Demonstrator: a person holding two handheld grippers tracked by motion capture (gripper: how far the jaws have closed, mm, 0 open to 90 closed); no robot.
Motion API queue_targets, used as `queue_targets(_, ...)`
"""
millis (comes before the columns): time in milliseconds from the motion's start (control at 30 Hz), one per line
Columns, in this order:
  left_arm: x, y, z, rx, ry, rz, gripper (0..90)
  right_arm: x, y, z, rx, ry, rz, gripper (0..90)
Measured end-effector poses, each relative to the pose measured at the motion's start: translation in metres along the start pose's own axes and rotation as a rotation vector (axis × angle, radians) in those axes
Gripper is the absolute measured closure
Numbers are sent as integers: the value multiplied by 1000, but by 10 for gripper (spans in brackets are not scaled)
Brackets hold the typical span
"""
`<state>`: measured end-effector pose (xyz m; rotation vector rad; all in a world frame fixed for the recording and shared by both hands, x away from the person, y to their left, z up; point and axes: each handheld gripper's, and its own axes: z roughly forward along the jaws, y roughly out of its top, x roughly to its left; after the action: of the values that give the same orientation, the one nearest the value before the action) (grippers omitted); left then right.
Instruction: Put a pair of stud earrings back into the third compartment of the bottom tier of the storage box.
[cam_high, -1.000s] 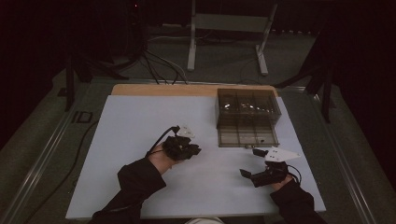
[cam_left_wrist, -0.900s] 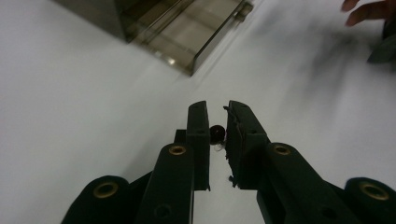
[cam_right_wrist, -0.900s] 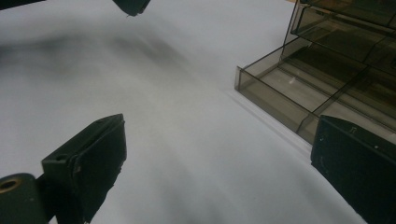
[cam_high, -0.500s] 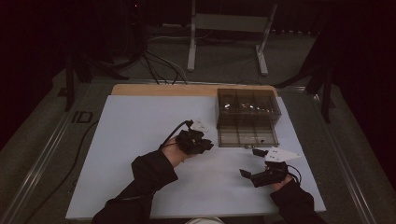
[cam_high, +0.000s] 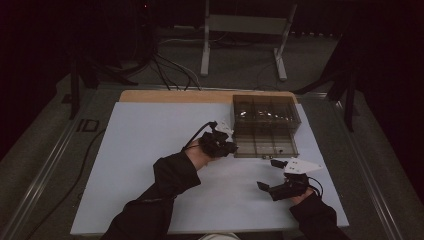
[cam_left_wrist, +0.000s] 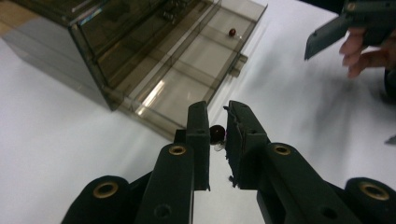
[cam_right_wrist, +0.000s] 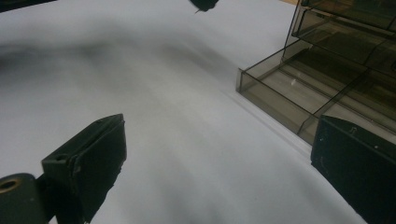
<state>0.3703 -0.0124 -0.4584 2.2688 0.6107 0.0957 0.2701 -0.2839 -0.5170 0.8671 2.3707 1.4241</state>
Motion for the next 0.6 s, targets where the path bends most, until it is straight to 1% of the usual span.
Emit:
queue_targets(67, 0, 6, 1, -12, -9, -5, 815, 0, 0, 0, 2, 0, -3, 36)
queue_targets(200, -2, 18, 5, -11, -8, 26, 815, 0, 0, 0, 4, 0, -3, 36)
queue_targets(233, -2, 18, 5, -11, -8, 26, 815, 0, 0, 0, 4, 0, -3, 36)
queue_targets(300, -3, 25, 7, -16, -9, 37, 815, 0, 0, 0, 3, -1, -4, 35)
queue_targets(333, -4, 28, 9, -22, -12, 35, 815, 0, 0, 0, 3, 0, -3, 36)
queue_targets(433, -6, 35, 12, -21, -8, 49, 815, 0, 0, 0, 2, 0, -1, 36)
queue_targets(600, -10, 45, 17, -35, -24, 62, 815, 0, 0, -1, 0, 1, -2, 36)
